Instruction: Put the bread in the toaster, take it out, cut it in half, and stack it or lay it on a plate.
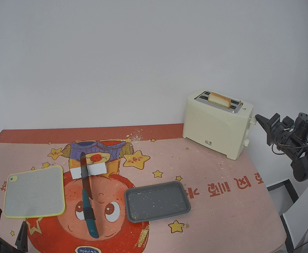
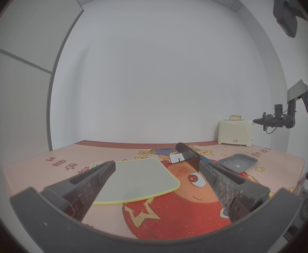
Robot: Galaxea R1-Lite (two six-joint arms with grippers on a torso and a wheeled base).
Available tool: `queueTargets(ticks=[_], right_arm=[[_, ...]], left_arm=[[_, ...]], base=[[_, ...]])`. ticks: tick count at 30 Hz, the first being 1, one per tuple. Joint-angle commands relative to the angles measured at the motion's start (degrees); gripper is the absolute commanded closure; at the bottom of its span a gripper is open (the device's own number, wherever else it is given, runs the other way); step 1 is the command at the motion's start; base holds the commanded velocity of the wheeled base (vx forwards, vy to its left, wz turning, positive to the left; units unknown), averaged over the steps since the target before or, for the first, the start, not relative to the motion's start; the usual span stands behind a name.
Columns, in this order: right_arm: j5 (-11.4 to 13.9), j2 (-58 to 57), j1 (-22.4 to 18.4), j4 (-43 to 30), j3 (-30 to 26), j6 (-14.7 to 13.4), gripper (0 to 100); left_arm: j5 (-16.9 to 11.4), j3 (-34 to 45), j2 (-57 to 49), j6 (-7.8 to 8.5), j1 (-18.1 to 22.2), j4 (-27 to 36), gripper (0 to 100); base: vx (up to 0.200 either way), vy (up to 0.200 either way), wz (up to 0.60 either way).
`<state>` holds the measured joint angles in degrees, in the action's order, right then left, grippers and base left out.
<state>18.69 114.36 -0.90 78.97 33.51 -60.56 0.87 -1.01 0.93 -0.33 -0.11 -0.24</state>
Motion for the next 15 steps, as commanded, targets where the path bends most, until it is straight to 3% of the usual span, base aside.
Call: queueTargets(ticks=[1, 15], right_arm=[[0.0, 0.7, 0.3, 0.0, -0.3, 0.0, 100], [0.0, 1.4, 2.0, 0.0, -1.3, 0.1, 100]], left_arm=[[0.0, 1.0, -0.7, -0.02, 0.0, -0.1, 0], [0.0, 1.0, -0.7, -0.02, 0.0, 0.0, 0]], base=[[0.000, 0.000, 0.00], [0.000, 0.000, 0.00]])
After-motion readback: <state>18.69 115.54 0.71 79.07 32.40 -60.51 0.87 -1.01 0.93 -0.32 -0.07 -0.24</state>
